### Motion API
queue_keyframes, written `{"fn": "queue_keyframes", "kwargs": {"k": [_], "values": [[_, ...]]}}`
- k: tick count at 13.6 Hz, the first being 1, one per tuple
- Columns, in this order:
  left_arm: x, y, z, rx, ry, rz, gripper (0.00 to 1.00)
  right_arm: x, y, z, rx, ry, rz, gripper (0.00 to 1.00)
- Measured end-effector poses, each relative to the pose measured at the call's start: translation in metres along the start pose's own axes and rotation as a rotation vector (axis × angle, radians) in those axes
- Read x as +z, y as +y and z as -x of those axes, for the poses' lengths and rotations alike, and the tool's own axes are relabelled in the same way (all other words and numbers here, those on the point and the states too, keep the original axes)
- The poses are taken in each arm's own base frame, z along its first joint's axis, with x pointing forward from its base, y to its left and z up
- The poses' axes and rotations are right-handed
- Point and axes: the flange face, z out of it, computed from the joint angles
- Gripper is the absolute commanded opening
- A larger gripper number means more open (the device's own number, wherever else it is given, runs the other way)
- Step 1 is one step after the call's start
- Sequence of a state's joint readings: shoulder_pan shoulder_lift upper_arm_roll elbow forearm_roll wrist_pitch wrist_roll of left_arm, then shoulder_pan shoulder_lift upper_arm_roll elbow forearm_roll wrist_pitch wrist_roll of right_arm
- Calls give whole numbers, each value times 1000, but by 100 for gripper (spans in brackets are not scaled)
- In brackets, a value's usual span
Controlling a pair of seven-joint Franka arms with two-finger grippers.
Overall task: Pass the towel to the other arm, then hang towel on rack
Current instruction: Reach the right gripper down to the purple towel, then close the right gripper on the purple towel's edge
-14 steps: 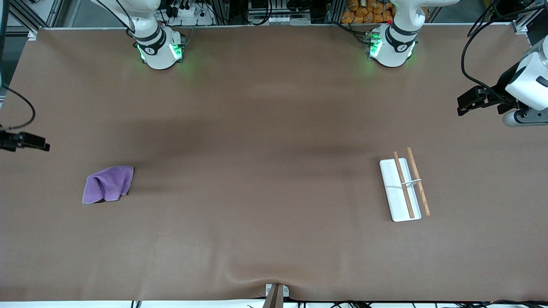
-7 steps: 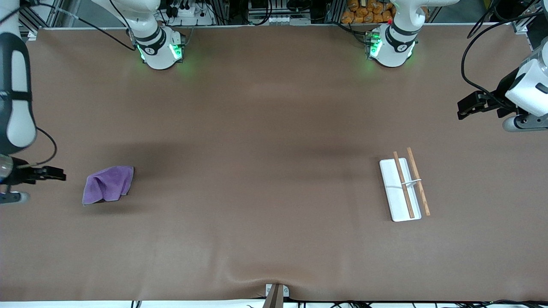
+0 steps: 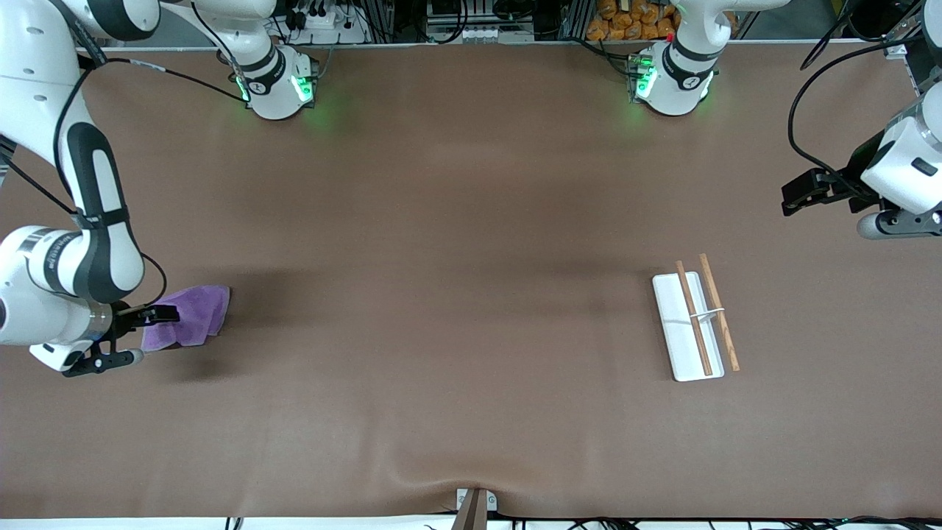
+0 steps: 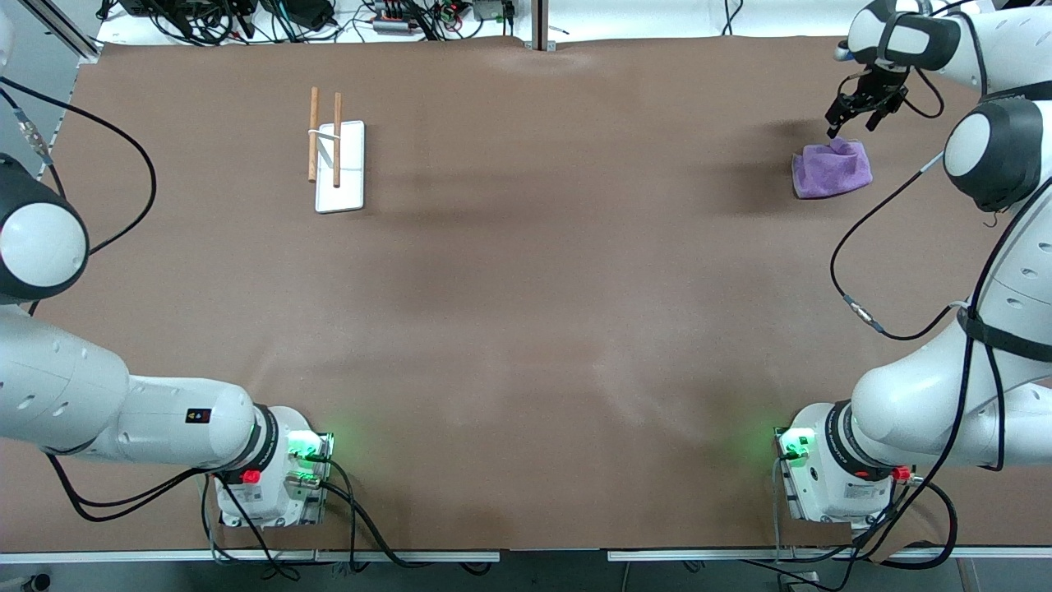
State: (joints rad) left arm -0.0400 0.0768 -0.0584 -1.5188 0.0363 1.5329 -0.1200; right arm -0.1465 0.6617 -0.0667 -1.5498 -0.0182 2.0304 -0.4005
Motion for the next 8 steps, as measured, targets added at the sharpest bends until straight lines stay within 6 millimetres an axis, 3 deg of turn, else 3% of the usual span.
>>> {"fn": "queue_keyframes", "kwargs": {"k": [5,8], "values": [[4,5,-4,8,5,1,100,31,8,3,9,3,2,100],[5,6,-4,9,3,1,100,36,17,4,33,32,0,100]]}}
